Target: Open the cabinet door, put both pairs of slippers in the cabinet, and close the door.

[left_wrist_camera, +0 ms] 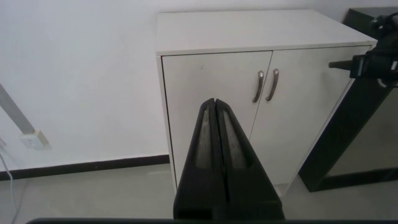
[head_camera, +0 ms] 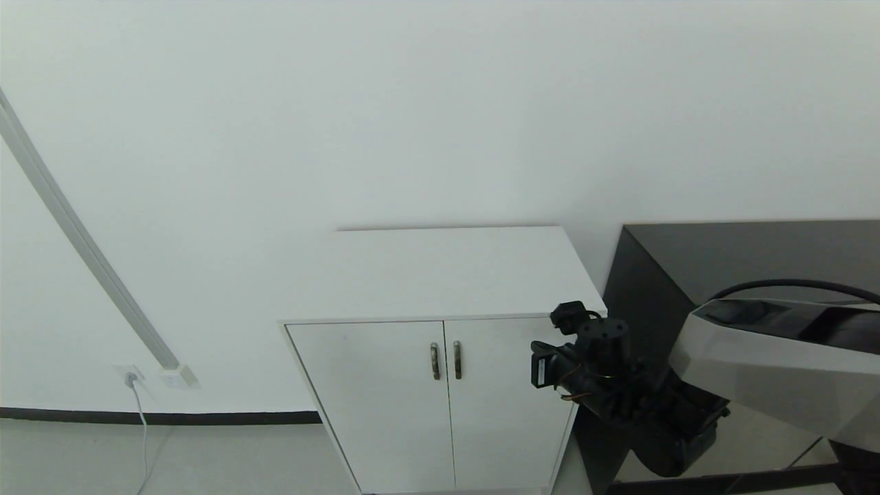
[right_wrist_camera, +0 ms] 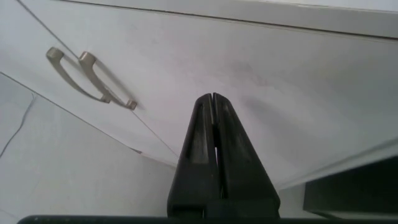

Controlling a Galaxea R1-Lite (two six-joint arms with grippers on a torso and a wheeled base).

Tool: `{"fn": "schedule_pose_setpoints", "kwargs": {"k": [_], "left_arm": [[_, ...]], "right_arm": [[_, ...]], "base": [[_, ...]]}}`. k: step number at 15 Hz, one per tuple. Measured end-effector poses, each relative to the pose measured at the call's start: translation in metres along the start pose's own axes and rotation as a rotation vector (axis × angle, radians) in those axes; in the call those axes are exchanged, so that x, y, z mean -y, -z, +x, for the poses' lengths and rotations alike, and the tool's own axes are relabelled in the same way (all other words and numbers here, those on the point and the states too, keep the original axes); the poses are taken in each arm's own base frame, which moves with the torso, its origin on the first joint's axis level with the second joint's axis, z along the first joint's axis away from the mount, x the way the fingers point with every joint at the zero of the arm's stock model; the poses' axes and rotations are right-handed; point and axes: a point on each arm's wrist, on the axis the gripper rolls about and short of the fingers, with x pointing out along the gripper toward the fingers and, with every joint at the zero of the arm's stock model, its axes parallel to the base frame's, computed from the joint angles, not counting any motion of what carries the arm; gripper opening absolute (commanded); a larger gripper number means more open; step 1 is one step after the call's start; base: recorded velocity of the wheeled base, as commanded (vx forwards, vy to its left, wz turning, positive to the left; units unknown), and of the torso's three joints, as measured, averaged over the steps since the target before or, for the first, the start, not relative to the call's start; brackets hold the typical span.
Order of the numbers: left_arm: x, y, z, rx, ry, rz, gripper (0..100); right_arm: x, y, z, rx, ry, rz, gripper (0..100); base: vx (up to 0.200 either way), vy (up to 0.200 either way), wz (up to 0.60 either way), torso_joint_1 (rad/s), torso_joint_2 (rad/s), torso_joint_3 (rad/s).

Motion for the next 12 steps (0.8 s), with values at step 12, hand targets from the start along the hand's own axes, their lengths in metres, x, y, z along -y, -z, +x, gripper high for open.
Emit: {"fn": "schedule_pose_setpoints", "kwargs": {"k": [12], "left_arm": [[0.0, 0.0, 0.0, 0.0, 0.0, 0.003, 0]], "right_arm": [[0.062, -0.045, -0.164, 0.042, 0.184, 0.03, 0]], "base": [[0.0, 0.0, 0.0, 0.0, 0.0, 0.0]]}}
